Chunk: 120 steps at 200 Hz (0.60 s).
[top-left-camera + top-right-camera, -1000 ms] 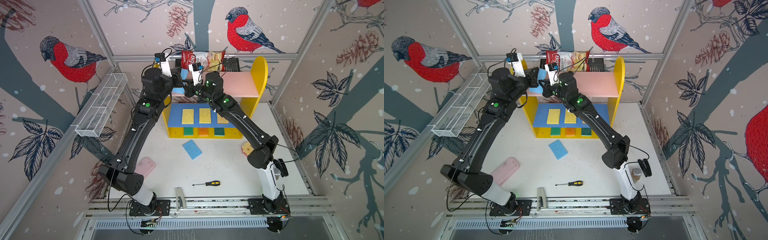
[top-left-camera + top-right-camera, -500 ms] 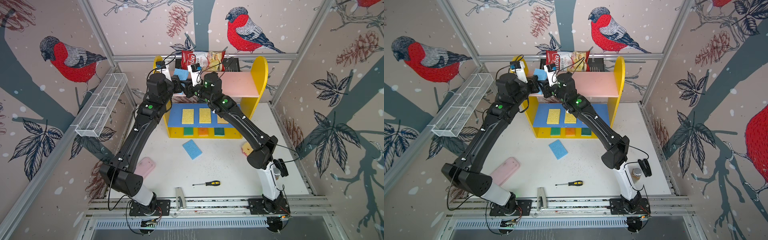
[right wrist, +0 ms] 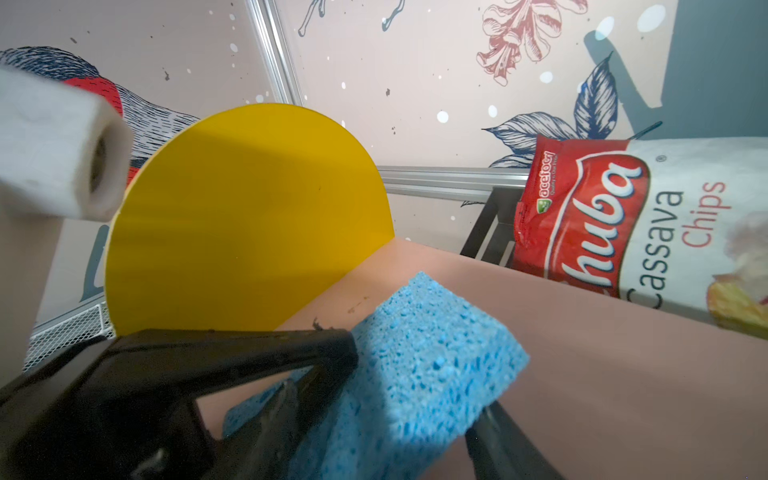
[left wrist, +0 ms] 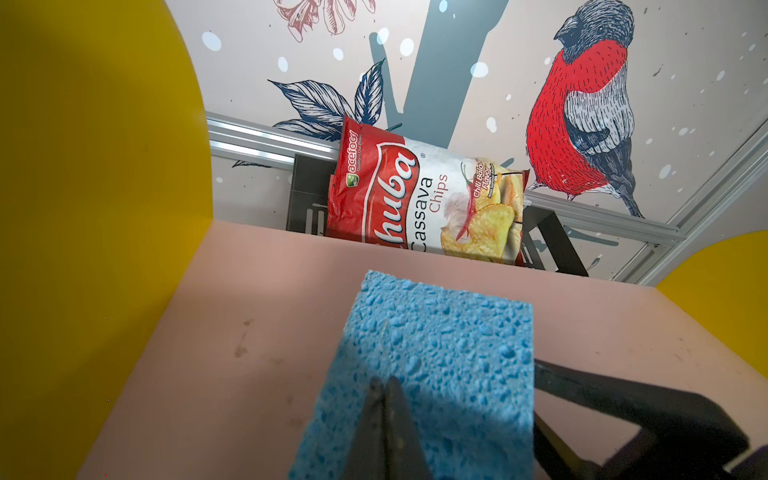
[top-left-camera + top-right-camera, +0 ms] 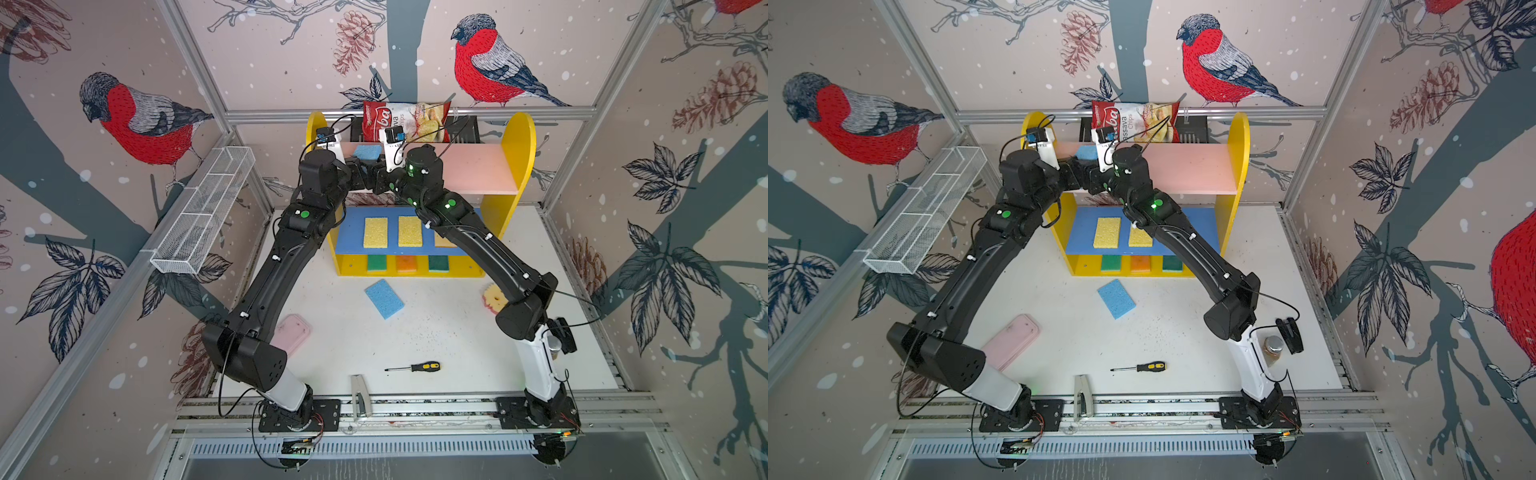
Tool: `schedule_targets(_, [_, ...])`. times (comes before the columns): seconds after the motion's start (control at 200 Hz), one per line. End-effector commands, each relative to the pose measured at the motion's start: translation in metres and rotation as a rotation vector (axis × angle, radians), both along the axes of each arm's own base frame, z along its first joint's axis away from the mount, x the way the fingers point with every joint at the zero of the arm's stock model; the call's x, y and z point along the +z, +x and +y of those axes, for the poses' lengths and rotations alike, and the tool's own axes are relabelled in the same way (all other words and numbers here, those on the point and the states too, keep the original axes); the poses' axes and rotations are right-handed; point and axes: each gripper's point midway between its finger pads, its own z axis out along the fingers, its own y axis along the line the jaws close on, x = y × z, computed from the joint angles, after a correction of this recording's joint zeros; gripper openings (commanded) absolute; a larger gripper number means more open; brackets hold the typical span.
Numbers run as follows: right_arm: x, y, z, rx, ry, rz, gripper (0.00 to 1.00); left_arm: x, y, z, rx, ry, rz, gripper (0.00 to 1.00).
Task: Place and organize the cleaning sponges onto the shelf
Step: 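Lower the blue sponge onto the pink top shelf with both grippers, then open both grippers and push the blue sponge farther onto the pink shelf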
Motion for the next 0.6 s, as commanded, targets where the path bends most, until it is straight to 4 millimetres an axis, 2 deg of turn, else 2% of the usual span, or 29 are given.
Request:
schedule_targets(0.0, [0.007,0.005,-0.016,-0.077,0.004,0.004,0.64,-0.01,0.001,0.0,0.004,0.011,0.031,0.0])
schedule_targets(0.13, [0.014,0.013,-0.034,-0.122,0.032,0.018,0.64,-0.004,0.0,0.001,0.004,0.007,0.017,0.0])
schedule_targets(0.3, [0.019,0.017,-0.05,-0.127,0.078,0.055,0.6,0.012,-0.005,-0.001,-0.016,-0.018,-0.023,0.0])
schedule_targets(0.46, [0.019,0.011,-0.046,-0.077,0.093,0.075,0.59,0.034,-0.014,-0.008,-0.072,-0.08,-0.082,0.0])
schedule_targets(0.595, [0.017,0.002,-0.037,-0.02,0.09,0.092,0.57,0.067,-0.026,-0.015,-0.133,-0.152,-0.162,0.05])
